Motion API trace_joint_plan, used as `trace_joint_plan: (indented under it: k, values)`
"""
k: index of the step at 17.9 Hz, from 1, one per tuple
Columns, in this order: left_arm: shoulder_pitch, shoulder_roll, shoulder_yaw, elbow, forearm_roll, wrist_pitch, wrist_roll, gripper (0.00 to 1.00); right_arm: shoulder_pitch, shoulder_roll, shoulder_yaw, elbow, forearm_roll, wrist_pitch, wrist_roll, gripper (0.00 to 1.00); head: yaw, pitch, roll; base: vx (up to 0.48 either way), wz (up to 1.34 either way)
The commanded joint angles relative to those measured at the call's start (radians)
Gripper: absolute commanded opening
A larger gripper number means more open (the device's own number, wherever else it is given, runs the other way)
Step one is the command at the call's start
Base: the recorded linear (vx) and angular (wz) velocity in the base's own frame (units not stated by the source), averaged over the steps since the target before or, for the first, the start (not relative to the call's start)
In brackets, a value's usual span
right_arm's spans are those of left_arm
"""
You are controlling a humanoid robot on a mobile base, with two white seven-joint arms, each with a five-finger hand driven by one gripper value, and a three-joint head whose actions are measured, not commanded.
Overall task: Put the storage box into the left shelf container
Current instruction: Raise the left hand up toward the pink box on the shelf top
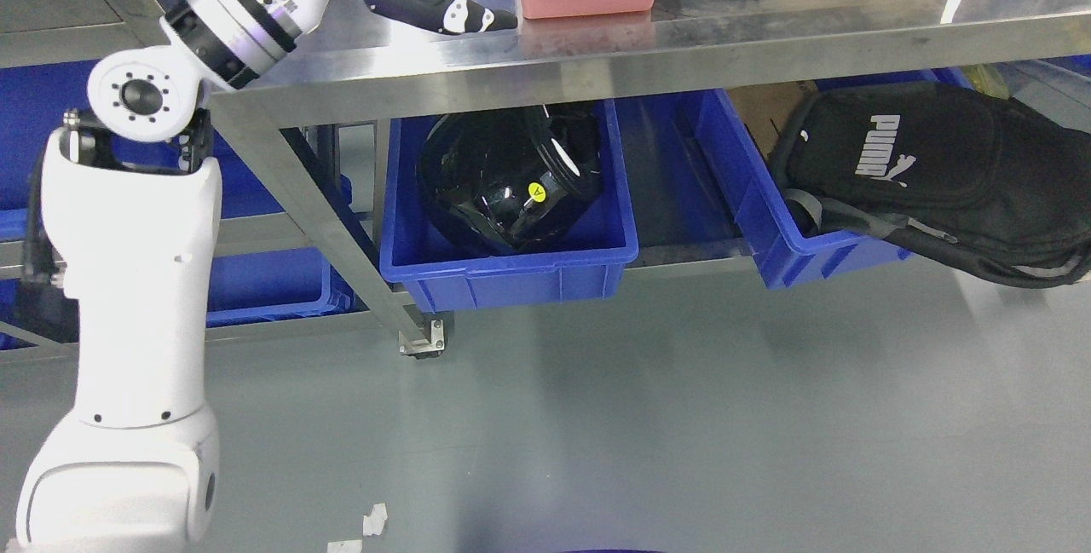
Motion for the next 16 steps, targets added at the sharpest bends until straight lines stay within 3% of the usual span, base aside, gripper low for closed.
trace_joint_plan:
  k: [1,5,8,16]
  values:
    - [-0.157,-0.001,-0.201,0.208,-0.182,0.051,-0.046,0.98,-0.005,-0.017,0.000,-0.017,-0.021,-0.001,-0.001,1.00,0.0000,0.000,0.000,0.000,0.00]
    - [-0.203,-0.122,-0.212,0.308,-0.252,0.054,-0.120,0.96,-0.005,-0.017,0.000,-0.017,-0.021,-0.001,0.001,1.00,0.0000,0.000,0.000,0.000,0.00]
    - [-0.263,-0.171,-0.229,0.403,-0.312,0.054,-0.167,0.96,-0.005,-0.017,0.000,-0.017,-0.021,-0.001,-0.001,1.00,0.0000,0.000,0.000,0.000,0.00]
    - [-0.355,-0.181,-0.232,0.567,-0.430,0.055,-0.206,0.94,-0.005,-0.017,0.000,-0.017,-0.021,-0.001,-0.001,1.00,0.0000,0.000,0.000,0.000,0.00]
